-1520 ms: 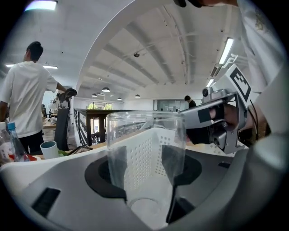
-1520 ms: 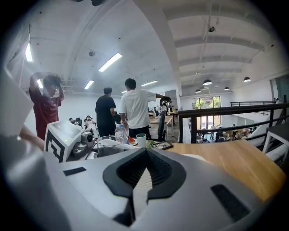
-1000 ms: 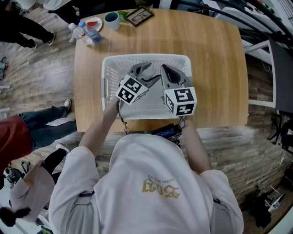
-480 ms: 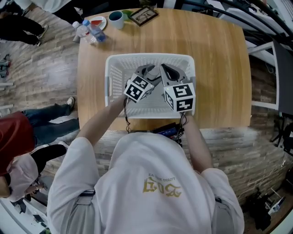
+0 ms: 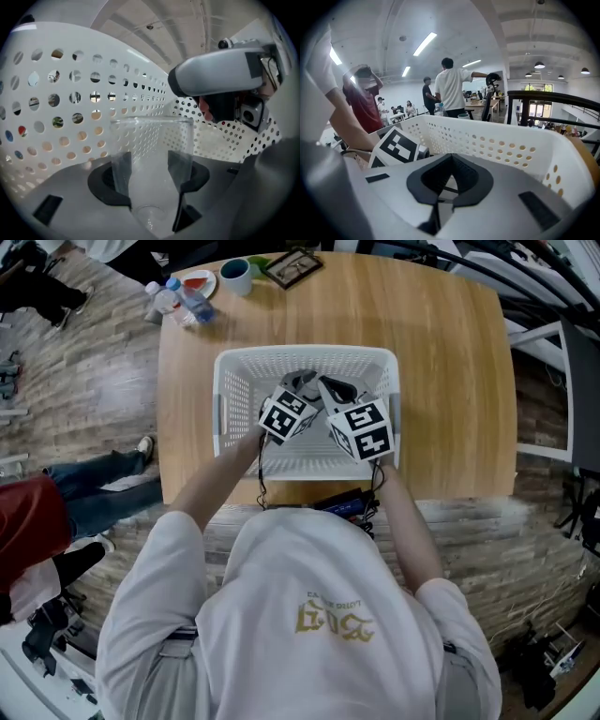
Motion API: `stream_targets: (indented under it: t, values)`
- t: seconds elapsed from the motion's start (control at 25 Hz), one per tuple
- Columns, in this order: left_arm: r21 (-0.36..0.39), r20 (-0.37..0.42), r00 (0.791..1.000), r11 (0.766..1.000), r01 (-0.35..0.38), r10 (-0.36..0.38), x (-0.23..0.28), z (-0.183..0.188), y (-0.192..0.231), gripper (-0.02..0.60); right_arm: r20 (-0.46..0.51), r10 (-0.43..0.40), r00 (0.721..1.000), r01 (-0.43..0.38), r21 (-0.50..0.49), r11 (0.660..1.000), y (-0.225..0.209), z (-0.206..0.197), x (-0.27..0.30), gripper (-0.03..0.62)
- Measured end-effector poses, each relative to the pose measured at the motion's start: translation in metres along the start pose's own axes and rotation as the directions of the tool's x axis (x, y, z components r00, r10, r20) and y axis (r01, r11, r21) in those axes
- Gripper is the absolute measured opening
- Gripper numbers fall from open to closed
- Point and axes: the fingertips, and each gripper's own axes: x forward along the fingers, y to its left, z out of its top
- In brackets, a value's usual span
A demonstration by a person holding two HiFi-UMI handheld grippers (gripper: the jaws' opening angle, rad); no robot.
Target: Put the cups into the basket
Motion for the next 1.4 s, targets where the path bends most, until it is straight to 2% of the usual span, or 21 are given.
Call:
stream_targets:
  t: [0.2,0.36,0.8,0.92,1.08,1.4]
  values:
    - [0.049,0.001,1.0,0.999,-0.018,0.018,0.004,-0.001,-0.001,0.264,-0.082,0.079,0.993,-0.081,-0.013,0.997,0.017,-0.015,0.011,0.011]
    - [0.08,0.001,1.0,0.997,-0.017,0.017,0.008,-0.005,-0.001,0.264,-0.101,0.078,0.992,-0.082,-0.04,0.996,0.018,-0.018,0.015,0.011]
    - [0.096,0.028,1.0,0.995,-0.007,0.004,0.01,-0.003,-0.005,0.264,-0.117,0.113,0.987,-0.118,-0.036,0.992,0.017,-0.02,0.014,0.012]
    - [0.115,0.013,1.0,0.993,-0.011,0.01,0.01,-0.003,-0.005,0.264,-0.127,0.125,0.984,-0.133,-0.053,0.99,0.022,-0.021,0.013,0.012]
    - [0.141,0.006,1.0,0.99,-0.006,0.006,0.01,-0.003,-0.007,0.264,-0.158,0.098,0.982,-0.115,-0.101,0.988,0.022,-0.026,0.019,0.014]
    - [0.133,-0.003,1.0,0.991,0.002,-0.002,0.012,-0.006,-0.008,0.264,-0.22,0.127,0.967,-0.149,-0.087,0.985,0.023,-0.03,0.022,0.017]
